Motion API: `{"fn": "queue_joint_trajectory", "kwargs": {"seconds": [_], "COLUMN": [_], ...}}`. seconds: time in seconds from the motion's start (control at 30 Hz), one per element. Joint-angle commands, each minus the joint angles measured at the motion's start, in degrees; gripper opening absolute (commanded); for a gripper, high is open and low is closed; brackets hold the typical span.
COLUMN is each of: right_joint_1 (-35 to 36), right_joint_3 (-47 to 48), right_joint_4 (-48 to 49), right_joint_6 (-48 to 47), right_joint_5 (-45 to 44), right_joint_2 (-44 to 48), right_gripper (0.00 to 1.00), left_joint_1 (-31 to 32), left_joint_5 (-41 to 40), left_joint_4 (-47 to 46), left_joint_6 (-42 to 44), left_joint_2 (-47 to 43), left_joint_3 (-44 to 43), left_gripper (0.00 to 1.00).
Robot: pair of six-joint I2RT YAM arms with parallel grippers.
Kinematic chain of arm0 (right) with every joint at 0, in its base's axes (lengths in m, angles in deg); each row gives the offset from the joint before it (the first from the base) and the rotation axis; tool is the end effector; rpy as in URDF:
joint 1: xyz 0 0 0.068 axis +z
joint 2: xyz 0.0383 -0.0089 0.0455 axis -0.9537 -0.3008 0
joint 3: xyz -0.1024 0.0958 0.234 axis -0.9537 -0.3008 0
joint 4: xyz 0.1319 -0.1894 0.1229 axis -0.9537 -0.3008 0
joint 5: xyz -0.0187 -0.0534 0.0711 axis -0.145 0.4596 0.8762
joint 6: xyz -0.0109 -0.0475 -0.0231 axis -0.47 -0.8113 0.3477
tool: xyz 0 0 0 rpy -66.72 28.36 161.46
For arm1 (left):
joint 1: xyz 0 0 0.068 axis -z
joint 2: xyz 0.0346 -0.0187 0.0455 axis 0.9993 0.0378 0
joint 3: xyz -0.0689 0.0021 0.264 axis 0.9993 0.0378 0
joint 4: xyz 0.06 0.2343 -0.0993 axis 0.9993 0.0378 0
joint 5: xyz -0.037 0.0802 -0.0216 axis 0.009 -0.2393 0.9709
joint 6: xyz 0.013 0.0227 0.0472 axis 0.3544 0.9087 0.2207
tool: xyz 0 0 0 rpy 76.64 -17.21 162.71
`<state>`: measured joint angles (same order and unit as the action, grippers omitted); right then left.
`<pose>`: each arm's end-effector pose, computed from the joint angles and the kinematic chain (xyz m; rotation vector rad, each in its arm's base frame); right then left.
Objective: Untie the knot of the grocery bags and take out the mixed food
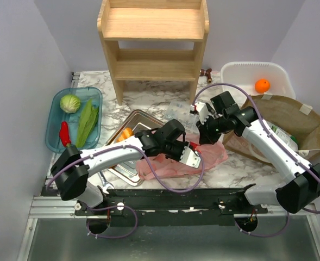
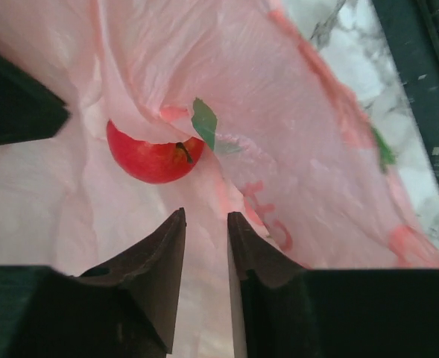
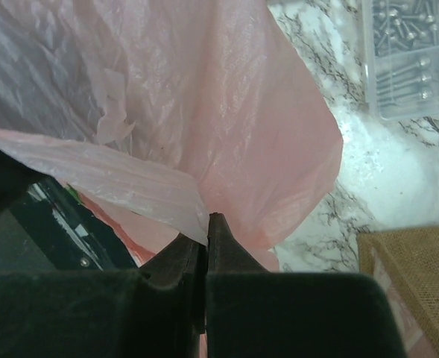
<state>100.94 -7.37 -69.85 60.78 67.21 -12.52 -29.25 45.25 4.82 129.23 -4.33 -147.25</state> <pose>0.2151 0.1325 0.3158 -1.1901 2.3248 0.5903 0.1549 -0.2796 0.2750 2.0459 1.2077 -0.5261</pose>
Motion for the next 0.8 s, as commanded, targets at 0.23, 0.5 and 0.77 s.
{"fn": "queue_joint_trajectory", "kwargs": {"seconds": [0.23,0.5,0.77], "right_joint_1": [0.03,0.03,0.03], "right_joint_3": [0.89,-0.12,-1.12], "right_joint_4": [4.65,5.81,7.7], "right_joint_6": [2.39,2.71,2.82], "right_joint_5": [-11.29,-13.33,-18.65], "right_joint_2": [-3.11,-4.82,-6.72], "right_gripper": [0.01,0.01,0.01], "left_joint_1": [0.37,0.47,-0.64], "left_joint_5": [-8.38,-2.34,-6.03], "left_joint_4": [-21.67,-20.4,-16.84], "left_joint_6": [3.12,5.64,6.26], "left_joint_2": [11.94,17.18,25.43], "left_joint_3": [0.22,-3.57,-8.2], "left_gripper": [0.59,0.77,0.78]}}
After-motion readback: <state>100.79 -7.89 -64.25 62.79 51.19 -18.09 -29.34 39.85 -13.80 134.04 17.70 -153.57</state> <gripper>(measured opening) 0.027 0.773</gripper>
